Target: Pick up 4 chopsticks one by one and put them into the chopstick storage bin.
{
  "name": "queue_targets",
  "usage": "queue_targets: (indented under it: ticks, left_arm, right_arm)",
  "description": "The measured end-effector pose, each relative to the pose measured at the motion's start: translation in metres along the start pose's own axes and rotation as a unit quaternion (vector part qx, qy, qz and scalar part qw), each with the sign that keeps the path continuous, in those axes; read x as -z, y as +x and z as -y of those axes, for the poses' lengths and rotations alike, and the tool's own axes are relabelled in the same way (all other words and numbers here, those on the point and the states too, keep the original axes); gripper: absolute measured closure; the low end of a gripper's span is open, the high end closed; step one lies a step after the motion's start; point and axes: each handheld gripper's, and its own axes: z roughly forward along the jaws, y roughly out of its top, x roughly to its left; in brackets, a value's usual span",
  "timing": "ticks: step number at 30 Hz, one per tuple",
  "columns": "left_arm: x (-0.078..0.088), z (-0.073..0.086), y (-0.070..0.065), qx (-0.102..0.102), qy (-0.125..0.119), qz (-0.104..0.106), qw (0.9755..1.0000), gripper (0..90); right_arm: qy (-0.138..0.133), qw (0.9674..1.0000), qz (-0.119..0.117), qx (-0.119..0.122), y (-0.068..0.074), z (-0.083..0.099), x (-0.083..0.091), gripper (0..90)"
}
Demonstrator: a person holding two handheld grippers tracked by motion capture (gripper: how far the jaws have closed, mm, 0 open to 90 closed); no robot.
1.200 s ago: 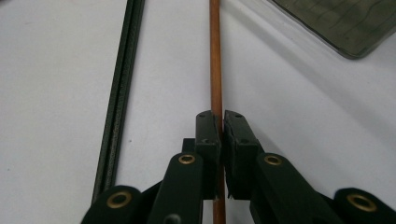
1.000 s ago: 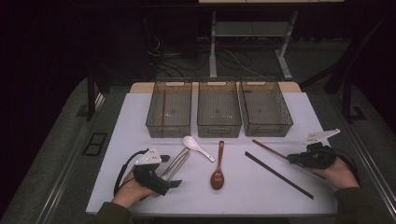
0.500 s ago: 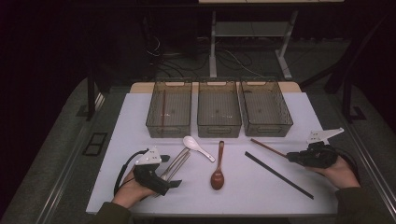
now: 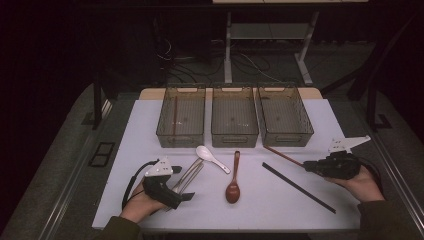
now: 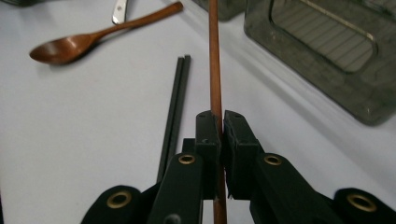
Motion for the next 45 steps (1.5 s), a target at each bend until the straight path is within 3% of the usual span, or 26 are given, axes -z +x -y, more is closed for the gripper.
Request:
queue_targets:
  ticks: [22,45]
  left_arm:
    - [-0.001,0.000,0.000,-0.002,0.001,0.000,1.0000,0.0]
    - [-0.002,0.000,0.000,0.000,0.001,0.004,1.0000,0.0]
  right_arm:
    - [-0.039,0.9992,-0.004,0.005,0.019,-0.035,-0.009,85.2]
    - [-0.043,0.9990,-0.003,0.004,0.032,-0.071,-0.037,85.2]
